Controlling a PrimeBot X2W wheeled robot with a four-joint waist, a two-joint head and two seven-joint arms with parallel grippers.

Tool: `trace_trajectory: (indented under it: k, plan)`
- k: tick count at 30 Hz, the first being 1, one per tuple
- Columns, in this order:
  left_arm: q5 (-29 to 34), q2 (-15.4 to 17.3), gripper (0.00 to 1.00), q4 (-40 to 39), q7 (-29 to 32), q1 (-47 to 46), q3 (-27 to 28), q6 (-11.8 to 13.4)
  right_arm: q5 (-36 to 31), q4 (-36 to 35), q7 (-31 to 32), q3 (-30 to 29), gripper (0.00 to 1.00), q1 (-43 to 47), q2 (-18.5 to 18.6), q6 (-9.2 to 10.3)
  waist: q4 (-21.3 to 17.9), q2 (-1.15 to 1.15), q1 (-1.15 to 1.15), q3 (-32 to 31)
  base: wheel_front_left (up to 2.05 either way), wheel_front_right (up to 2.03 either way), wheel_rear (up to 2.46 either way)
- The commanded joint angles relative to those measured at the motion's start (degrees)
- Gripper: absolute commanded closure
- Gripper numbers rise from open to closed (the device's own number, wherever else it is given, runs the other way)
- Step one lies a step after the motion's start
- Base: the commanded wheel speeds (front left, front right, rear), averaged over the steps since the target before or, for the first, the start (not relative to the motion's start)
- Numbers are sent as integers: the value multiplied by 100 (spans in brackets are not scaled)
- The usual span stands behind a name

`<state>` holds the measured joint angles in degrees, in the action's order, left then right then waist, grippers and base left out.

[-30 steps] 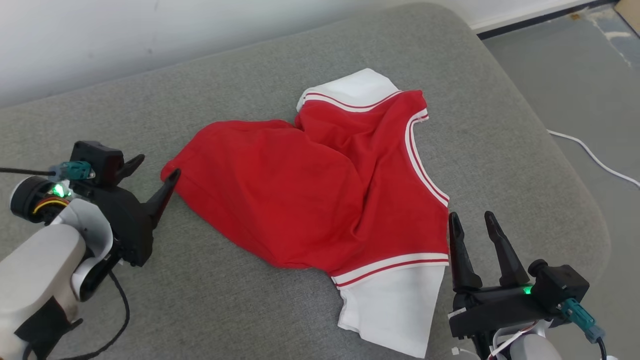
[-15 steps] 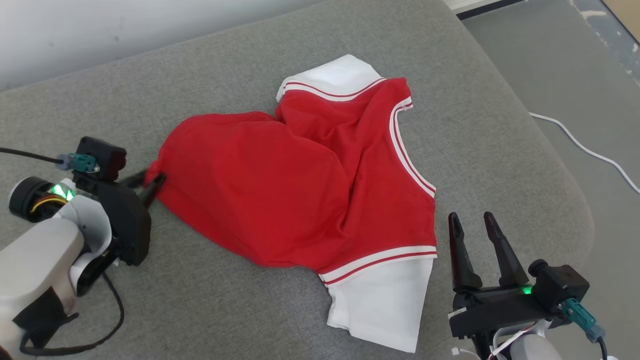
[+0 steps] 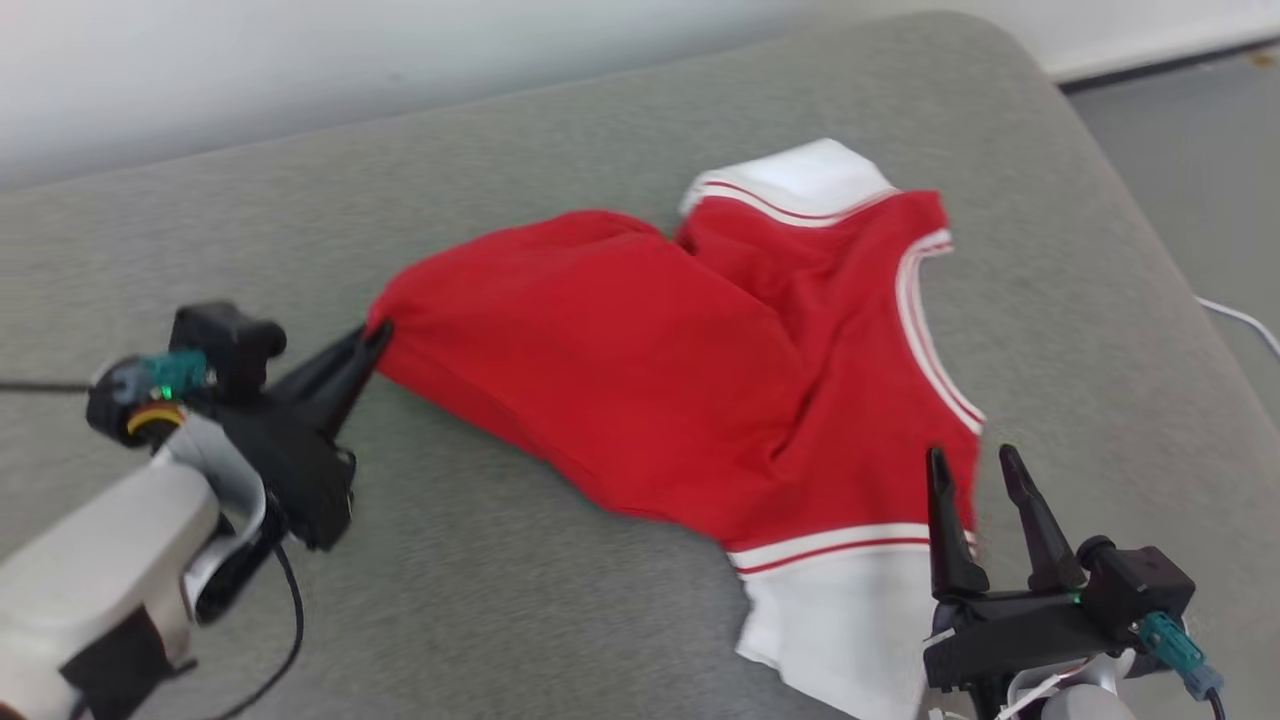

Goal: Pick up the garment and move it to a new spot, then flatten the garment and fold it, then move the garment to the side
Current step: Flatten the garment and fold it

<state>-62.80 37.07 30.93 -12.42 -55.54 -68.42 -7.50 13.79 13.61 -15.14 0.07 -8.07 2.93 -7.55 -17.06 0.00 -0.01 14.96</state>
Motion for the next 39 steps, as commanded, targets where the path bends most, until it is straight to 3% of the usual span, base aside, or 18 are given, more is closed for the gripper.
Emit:
trace_trajectory:
  k: [1,7,16,28,30,31,39]
  plan:
    - [1,47,100,-83,-120,231,50,28,-69,8,-5,-32,0,43,-9,13,632,0,1,-256,0,0,0]
    - [140,64,100,-622,-273,1017,333,318,-217,10,-4,-207,0,102,-7,13,1080,0,1,-341,0,0,0]
    - [1010,-230,100,-1837,-276,2923,1682,938,-387,-14,-4,-434,0,278,-7,13,1619,0,1,-448,0,0,0]
    - [1894,-1052,100,-1631,-277,4728,2798,690,-413,55,-4,-486,0,497,-9,13,1749,0,1,-709,0,0,0]
    - [2018,-1227,10,-1538,-277,4847,3000,633,-415,60,-4,-490,0,523,-5,14,1759,0,1,-746,0,0,0]
    - [2106,-1288,0,-1506,-277,4882,3118,610,-420,66,-4,-496,0,540,-6,13,1764,0,1,-763,0,0,0]
    - [2792,-1716,0,-1590,-277,5114,4042,401,-463,108,-4,-526,0,656,-8,13,1719,0,1,-987,0,0,0]
